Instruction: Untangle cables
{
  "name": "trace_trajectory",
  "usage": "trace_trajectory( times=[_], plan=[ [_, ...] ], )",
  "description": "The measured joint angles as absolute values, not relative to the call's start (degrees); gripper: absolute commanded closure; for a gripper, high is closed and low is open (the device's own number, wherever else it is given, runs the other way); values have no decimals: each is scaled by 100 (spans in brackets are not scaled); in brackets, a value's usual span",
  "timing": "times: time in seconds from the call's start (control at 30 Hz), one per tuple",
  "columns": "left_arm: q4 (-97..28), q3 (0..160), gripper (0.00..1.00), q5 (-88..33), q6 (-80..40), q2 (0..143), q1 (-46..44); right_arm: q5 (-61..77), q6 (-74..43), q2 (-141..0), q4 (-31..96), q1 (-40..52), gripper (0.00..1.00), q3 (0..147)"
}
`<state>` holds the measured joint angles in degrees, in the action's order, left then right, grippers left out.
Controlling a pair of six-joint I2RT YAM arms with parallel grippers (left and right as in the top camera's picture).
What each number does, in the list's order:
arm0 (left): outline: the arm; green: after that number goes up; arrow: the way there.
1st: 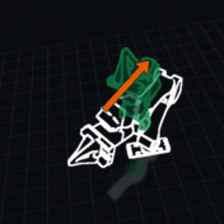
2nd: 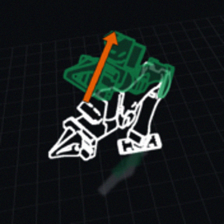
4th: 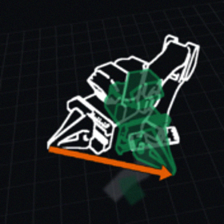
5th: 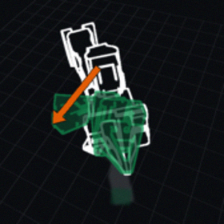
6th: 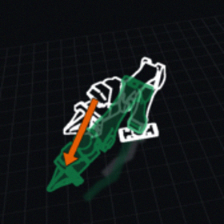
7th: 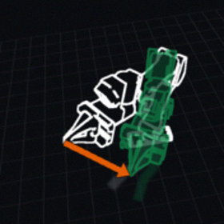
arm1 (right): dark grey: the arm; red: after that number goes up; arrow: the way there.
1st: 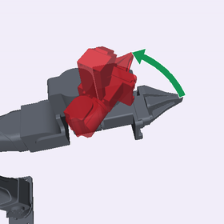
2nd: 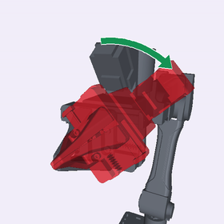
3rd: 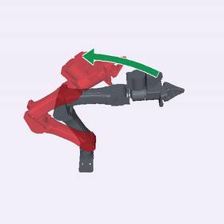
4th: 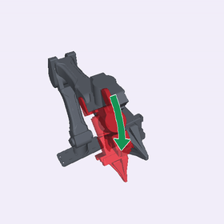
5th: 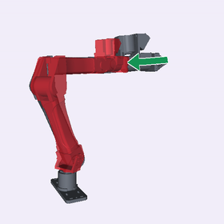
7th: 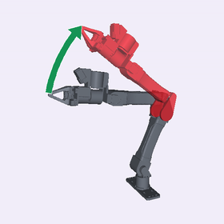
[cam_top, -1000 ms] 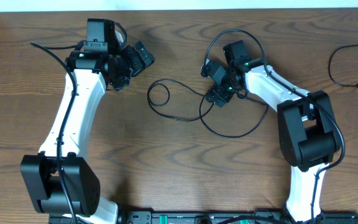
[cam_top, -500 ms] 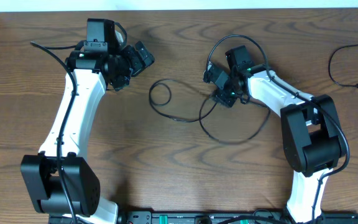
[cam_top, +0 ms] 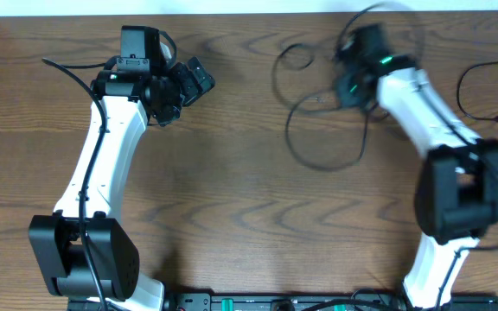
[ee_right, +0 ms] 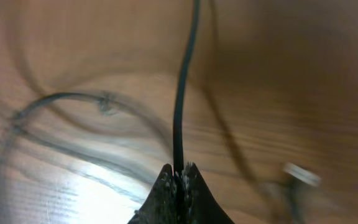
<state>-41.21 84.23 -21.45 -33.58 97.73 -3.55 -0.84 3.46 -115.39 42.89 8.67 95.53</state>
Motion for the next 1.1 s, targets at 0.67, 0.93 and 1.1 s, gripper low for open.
trace_trajectory(
  times=[0.67,0.93,1.1],
  plan=[
    [-4121,8423,0,-2145,-3358,9773,-355,456,-373,-10471,5660,-880,62,10538],
    [-4121,8423,0,-2147,-3358,9773,-355,663,1,-11872,6375,137,43,10536],
    [-4121,8423,0,-2147,-3358,9773,-355,670,110,-12551,6565,528,41,10534]
  ],
)
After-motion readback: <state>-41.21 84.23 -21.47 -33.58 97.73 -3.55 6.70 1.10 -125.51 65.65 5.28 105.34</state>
